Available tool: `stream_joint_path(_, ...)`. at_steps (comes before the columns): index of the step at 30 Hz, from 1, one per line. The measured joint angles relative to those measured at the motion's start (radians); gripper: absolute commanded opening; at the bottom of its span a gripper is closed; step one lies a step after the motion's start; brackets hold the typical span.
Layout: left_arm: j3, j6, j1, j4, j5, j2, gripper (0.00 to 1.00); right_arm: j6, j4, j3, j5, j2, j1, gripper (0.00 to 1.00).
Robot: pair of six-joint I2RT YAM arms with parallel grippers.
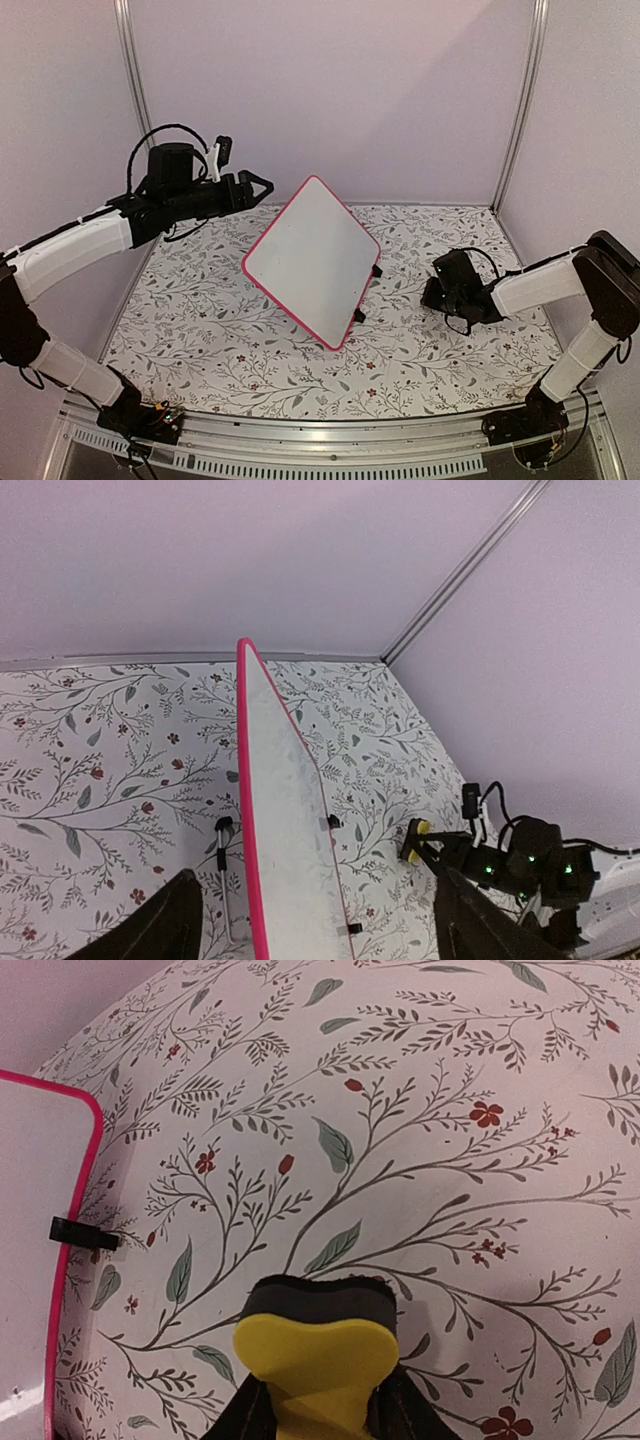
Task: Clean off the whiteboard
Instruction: Place the whiteboard eraser at the center of the board, then move the whiteboard to the center of the board.
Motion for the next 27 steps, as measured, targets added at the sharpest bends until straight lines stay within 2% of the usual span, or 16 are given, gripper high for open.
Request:
stream_joint_path(5,-0.07,0.007,0.002,0.007,-0.013,-0.053,0.79,0.013,0.023,0.029,-0.064,0.072,-0.031,0.59)
stream_joint_path(17,-0.188,0.036,0.01,0.084,-0.029,-0.122,0.79,0.006,0.054,0.066,-0.116,0.106,-0.038,0.9)
stream_joint_path(23,-0.218,0.035,0.028,0.118,-0.029,-0.127,0.79,-0.104,-0.067,0.114,-0.115,0.04,-0.038,0.92)
stream_joint_path(25,-0.224,0.035,0.036,0.127,-0.029,-0.127,0.81,-0.18,-0.109,0.18,-0.121,0.031,-0.038,0.92)
stream_joint_path(27,-0.234,0.03,0.045,0.142,-0.029,-0.127,0.87,-0.275,-0.148,0.269,-0.142,0.034,-0.038,0.93)
